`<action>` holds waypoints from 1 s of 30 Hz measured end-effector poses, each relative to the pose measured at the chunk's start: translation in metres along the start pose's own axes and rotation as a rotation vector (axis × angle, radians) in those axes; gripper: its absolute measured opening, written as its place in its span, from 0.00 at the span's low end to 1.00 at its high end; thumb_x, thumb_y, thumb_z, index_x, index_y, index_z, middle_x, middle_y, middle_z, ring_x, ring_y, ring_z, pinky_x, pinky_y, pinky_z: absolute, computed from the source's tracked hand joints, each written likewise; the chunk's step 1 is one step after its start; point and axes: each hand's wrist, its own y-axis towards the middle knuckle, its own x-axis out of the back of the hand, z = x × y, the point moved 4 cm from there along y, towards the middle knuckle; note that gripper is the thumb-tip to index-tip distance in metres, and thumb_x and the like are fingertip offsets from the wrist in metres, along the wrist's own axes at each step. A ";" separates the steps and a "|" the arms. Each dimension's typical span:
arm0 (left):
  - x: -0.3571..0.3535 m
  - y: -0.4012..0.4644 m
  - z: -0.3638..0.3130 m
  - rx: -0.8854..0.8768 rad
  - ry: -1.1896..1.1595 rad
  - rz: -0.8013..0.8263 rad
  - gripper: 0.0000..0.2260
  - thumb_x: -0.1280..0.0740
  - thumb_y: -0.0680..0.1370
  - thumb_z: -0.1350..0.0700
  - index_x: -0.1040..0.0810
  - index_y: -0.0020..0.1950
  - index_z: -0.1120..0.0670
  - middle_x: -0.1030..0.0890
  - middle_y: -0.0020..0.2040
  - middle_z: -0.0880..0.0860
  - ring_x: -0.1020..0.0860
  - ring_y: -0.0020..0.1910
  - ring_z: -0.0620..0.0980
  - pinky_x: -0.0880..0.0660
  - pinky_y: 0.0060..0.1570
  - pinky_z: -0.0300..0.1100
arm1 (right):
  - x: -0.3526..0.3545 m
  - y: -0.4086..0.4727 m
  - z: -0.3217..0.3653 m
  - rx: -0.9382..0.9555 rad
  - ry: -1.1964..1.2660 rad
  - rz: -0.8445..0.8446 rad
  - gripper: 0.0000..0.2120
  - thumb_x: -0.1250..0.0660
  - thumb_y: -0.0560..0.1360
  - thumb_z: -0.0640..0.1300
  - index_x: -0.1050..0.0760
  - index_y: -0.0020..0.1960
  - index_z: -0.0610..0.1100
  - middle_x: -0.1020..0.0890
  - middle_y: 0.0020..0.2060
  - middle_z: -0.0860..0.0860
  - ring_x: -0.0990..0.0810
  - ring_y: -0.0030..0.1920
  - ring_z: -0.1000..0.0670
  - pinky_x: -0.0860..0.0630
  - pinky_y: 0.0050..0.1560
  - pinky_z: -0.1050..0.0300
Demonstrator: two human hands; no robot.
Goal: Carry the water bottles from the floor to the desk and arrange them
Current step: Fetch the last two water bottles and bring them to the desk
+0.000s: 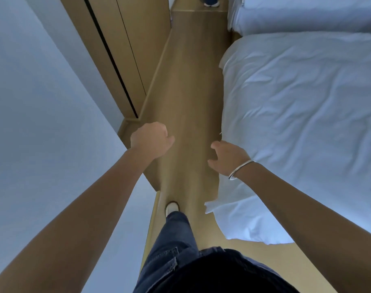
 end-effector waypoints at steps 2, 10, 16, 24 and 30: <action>-0.005 0.032 -0.003 -0.003 0.001 0.014 0.10 0.38 0.74 0.53 0.21 0.48 0.57 0.22 0.40 0.54 0.26 0.38 0.53 0.29 0.42 0.43 | 0.004 0.031 -0.007 -0.008 -0.004 0.013 0.20 0.40 0.75 0.48 0.33 0.64 0.40 0.26 0.58 0.44 0.25 0.57 0.43 0.28 0.54 0.51; 0.005 0.211 -0.015 -0.035 0.014 0.114 0.12 0.38 0.75 0.51 0.20 0.51 0.56 0.18 0.48 0.54 0.21 0.46 0.55 0.25 0.46 0.44 | 0.050 0.197 -0.032 -0.108 0.017 0.009 0.19 0.38 0.75 0.47 0.31 0.63 0.40 0.24 0.56 0.44 0.24 0.56 0.42 0.28 0.54 0.52; 0.019 0.342 -0.009 -0.018 -0.052 0.252 0.12 0.38 0.76 0.49 0.23 0.55 0.53 0.21 0.52 0.51 0.24 0.50 0.53 0.27 0.50 0.44 | 0.091 0.313 -0.042 -0.160 0.091 0.030 0.18 0.37 0.74 0.47 0.30 0.62 0.41 0.24 0.58 0.43 0.25 0.58 0.42 0.28 0.55 0.52; 0.006 0.469 -0.015 -0.005 -0.127 0.285 0.10 0.36 0.74 0.50 0.22 0.50 0.54 0.20 0.49 0.53 0.23 0.51 0.55 0.26 0.56 0.50 | 0.122 0.426 -0.071 -0.204 0.200 0.055 0.18 0.37 0.74 0.46 0.29 0.60 0.39 0.24 0.56 0.43 0.25 0.56 0.43 0.30 0.50 0.55; 0.004 0.588 -0.046 -0.011 -0.073 0.245 0.07 0.35 0.73 0.50 0.22 0.44 0.54 0.19 0.47 0.55 0.22 0.49 0.56 0.25 0.52 0.46 | 0.157 0.534 -0.126 -0.231 0.303 0.050 0.19 0.36 0.74 0.46 0.30 0.63 0.39 0.25 0.59 0.43 0.26 0.58 0.44 0.29 0.57 0.52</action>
